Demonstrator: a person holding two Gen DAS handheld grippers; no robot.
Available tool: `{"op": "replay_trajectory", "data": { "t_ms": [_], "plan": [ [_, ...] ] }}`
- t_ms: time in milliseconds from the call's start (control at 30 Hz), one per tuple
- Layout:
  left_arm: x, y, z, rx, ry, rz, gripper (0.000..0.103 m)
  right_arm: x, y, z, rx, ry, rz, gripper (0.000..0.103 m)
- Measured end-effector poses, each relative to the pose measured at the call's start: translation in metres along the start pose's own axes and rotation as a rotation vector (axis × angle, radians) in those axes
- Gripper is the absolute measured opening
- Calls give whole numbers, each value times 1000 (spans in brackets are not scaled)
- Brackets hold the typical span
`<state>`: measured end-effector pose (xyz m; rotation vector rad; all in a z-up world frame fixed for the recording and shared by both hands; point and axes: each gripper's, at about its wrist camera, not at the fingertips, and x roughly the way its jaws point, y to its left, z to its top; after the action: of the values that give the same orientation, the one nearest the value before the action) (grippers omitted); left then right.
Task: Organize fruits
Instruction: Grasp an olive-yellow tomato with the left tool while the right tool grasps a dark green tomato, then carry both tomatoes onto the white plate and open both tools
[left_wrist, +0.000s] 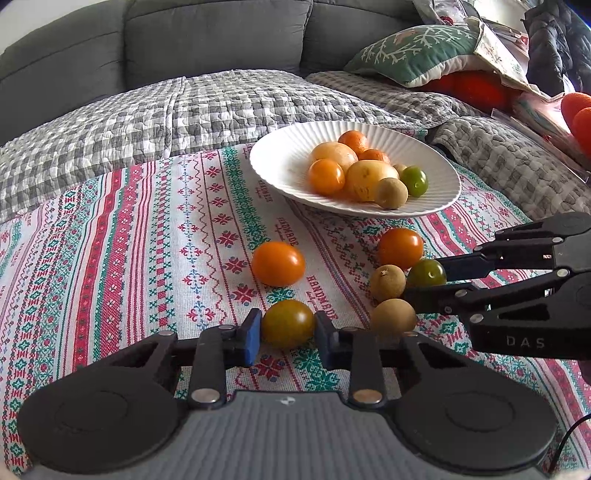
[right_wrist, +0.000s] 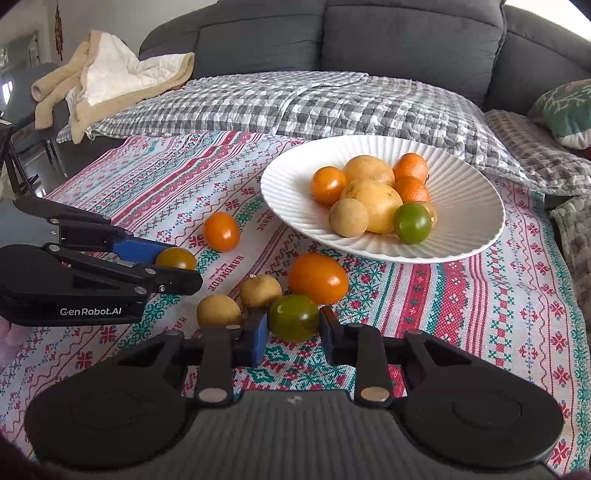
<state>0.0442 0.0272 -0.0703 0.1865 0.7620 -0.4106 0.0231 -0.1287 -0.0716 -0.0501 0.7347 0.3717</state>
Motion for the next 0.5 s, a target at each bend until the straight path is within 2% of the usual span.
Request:
{"op": "replay_trajectory", "data": {
  "t_ms": [500],
  "plan": [
    [-10,-4,5,-7,34,-34,24,-13,-2,-2,8,5,11,26]
  ]
}}
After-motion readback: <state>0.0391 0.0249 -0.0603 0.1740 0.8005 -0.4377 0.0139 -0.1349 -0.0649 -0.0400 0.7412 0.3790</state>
